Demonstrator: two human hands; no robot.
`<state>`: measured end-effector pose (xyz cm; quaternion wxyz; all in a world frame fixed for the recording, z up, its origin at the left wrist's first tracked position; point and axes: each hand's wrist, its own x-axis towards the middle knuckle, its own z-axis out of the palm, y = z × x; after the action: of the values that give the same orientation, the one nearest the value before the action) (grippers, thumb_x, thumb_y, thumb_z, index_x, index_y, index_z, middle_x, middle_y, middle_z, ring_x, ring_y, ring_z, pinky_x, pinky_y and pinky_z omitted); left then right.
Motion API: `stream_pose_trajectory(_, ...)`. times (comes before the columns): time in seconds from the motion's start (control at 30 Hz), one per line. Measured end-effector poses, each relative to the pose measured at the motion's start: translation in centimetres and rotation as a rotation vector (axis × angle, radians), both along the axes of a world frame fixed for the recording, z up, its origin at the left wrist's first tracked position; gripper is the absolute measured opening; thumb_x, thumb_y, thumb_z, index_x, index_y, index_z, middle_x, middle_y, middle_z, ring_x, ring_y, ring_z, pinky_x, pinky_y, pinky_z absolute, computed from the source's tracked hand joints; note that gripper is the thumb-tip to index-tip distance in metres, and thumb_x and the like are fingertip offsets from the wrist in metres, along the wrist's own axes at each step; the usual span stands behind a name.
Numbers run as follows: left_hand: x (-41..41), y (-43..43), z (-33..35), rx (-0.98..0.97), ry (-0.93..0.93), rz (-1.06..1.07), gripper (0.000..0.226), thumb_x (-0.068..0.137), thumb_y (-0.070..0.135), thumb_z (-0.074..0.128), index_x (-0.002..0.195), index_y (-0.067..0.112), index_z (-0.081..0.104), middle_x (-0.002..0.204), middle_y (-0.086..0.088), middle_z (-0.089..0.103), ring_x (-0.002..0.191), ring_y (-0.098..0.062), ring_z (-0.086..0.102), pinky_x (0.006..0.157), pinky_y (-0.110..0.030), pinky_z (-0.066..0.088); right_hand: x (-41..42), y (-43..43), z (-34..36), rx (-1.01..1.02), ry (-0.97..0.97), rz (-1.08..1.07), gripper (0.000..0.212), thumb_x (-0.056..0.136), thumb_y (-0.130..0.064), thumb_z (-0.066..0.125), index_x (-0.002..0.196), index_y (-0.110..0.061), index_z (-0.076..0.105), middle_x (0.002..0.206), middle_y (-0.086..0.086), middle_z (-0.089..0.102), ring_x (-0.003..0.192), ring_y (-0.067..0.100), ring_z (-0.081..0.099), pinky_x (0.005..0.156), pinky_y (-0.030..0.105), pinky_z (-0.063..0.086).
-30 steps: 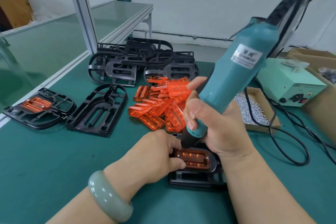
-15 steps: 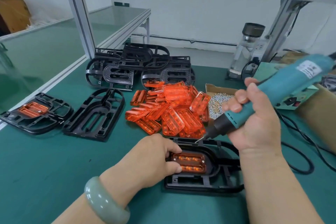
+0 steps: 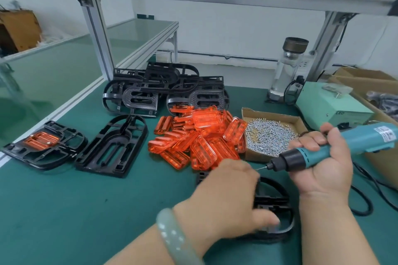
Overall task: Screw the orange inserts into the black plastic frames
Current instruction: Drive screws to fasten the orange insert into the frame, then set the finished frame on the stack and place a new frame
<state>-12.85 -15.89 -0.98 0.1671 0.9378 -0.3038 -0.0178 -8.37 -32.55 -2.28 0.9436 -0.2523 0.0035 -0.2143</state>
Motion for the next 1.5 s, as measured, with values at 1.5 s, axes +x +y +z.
stream_pose_trajectory(1.5,5.3,29.1,2.6,0.476,0.205,0.555,0.104,0.069,-0.014,0.033,0.142,0.051,-0.001,0.155,0.020,-0.015,0.146,-0.013,-0.006,0.115,-0.041,0.022,1.5,2.3,-2.2,-0.133,-0.086,0.093,0.041,0.052,-0.040,0.084,0.083,-0.031,0.059,0.060,-0.016,0.046,0.047,-0.004,0.043,0.057,0.011,0.045)
